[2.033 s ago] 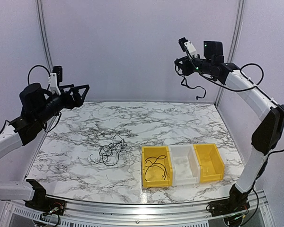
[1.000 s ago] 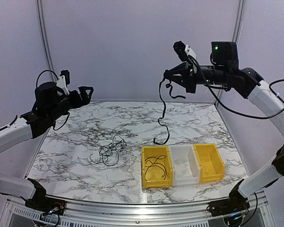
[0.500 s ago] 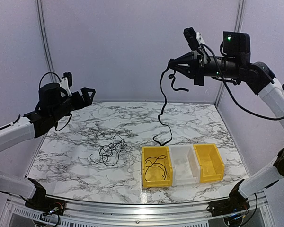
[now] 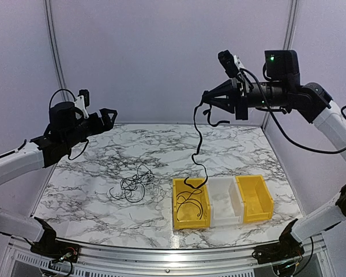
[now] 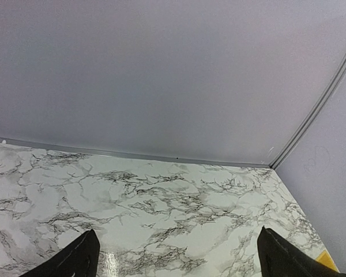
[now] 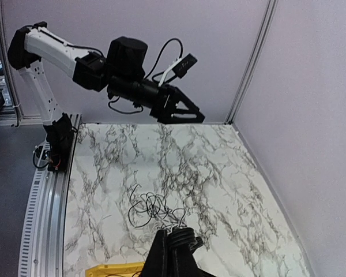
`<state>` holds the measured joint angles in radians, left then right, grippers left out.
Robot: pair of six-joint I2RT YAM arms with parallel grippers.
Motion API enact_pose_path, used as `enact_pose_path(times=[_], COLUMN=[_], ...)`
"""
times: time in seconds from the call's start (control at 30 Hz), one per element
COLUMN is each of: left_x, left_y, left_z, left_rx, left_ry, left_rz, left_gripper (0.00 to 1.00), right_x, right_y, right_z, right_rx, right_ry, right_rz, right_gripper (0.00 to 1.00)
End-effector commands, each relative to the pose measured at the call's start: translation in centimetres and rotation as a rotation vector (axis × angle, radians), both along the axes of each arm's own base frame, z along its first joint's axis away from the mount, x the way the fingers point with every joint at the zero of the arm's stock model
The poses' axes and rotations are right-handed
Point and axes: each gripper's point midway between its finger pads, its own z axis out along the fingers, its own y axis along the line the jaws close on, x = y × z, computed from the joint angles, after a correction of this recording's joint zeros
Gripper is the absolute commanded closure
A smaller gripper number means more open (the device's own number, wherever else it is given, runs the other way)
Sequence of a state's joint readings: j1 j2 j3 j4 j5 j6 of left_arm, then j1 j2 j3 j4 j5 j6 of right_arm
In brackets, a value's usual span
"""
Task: Untangle the cables
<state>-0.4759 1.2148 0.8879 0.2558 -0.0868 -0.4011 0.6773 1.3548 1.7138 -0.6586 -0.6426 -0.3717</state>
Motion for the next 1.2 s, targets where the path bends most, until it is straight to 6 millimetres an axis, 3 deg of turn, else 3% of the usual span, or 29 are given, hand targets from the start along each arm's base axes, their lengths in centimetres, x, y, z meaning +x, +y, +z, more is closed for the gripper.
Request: enact_pose_path(times=[0.0,0.4,0.47,0.57,0.67,0.8,0.93,1.17], left_x=[-0.1,-0.9,-1.0,-1.4,-1.7,-1.8,-2.0,-2.6], left_y=[0.1,1.1,1.3,1.8,2.2,2.2,2.1,2.6], left_z=[-0.8,-2.6,-2.9,-3.1,-3.5,-4.1,-4.5,-5.4], left_rx=[0.011,0.045,0.059,0.075,0.084,0.088,0.095,0.087], left_ry=[0.015,0.059,0.068,0.07,0.071,0.085,0.096,0.103], left_rz=[-0.009,-0.004,0.001,0.012,0.018,0.008,-0.003,0.007], left_gripper=[0.01,0.01,0.01,0.01,0.01,0.01,0.01,0.01], right_x=[-1.2,-0.9,-1.1,-2.4,-3.8,-6.2,-7.4,-6.8], right_y=[-0.1,1.0,1.5,2.0,1.6,1.1,0.7,0.7], right_z=[-2.8,-10.9,-10.9,-8.9,-7.2,-6.5,-7.7,-11.4], right_rx=[-0.04,-0.116,-0.123,-0.133,-0.15,-0.186,-0.215,-0.247], right_ry=[0.03,0.128,0.132,0.076,0.015,-0.003,0.032,0.044], right_rz=[0.037,0.084,0.106,0.139,0.167,0.203,0.208,0.185], right_gripper=[1.0,1.0,1.0,1.0,1.0,1.0,1.0,1.0])
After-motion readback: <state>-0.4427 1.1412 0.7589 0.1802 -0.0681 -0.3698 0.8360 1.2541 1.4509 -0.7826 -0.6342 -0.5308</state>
